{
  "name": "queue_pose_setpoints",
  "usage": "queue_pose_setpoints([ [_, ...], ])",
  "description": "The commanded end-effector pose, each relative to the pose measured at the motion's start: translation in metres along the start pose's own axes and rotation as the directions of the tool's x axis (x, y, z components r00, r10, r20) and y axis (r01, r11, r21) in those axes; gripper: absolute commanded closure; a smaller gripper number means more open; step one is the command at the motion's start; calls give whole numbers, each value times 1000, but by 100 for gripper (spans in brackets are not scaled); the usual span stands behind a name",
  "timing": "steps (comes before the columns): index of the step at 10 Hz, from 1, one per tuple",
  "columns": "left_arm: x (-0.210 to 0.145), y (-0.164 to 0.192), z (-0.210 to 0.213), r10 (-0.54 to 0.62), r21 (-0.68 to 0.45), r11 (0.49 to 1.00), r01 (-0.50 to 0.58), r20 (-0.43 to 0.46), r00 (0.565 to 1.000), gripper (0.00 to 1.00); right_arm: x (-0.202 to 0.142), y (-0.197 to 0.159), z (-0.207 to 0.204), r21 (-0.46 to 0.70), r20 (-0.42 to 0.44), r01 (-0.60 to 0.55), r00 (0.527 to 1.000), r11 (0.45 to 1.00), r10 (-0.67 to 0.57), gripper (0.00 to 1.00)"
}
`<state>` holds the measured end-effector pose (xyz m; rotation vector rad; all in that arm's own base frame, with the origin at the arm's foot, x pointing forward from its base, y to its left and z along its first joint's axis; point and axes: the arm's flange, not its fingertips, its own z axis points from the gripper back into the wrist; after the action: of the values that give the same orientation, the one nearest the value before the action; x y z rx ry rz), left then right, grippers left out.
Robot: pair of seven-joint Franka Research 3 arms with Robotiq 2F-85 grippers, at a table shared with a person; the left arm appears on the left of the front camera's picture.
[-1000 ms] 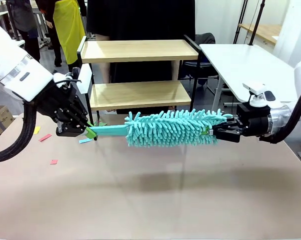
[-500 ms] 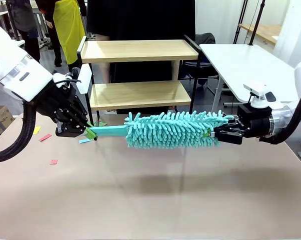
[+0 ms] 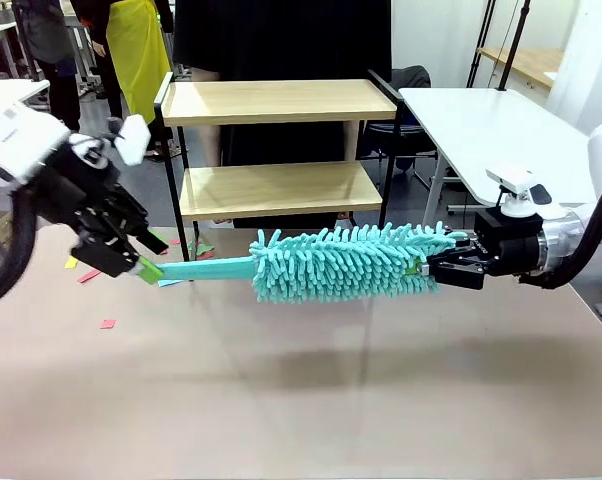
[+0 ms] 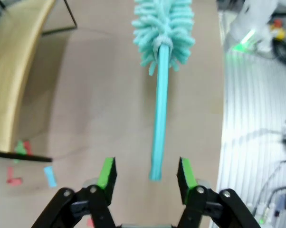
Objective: Clean the shelf.
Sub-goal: Hand the Duster back to the human.
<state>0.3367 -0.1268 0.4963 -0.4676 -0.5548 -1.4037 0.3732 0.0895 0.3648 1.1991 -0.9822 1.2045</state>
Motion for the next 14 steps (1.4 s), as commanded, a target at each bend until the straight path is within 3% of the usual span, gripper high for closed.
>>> queue_pose_setpoints([
  [1, -28, 10, 24, 124, -26, 992, -121, 128, 984, 0, 3, -2, -1, -18, 9, -5, 1000, 1000, 5, 100],
  [3, -68, 20, 45, 278, 28, 957, -288, 184, 943, 0, 3, -2, -1, -18, 9, -5, 1000, 1000, 5, 100],
  [5, -101, 23, 60, 270, 99, 948, -301, 248, 930, 0, 3, -2, -1, -18, 9, -5, 1000, 1000, 5, 100],
  [7, -130, 25, 71, 187, 80, 968, -236, 391, 901, 0, 3, -2, -1, -18, 9, -5, 1000, 1000, 5, 100],
  [8, -107, 31, 74, 293, 83, 944, -319, 237, 926, 0, 0, 0, 0, 0, 0, 0, 1000, 1000, 0, 84],
  [12, -107, 31, 74, 293, 83, 944, -319, 237, 926, 0, 86, -7, 22, -229, 135, -14, 990, 973, 46, 84],
  [14, -107, 31, 74, 293, 83, 944, -319, 237, 926, 0, 136, 1, 60, -405, 223, -18, 968, 914, 118, 84],
])
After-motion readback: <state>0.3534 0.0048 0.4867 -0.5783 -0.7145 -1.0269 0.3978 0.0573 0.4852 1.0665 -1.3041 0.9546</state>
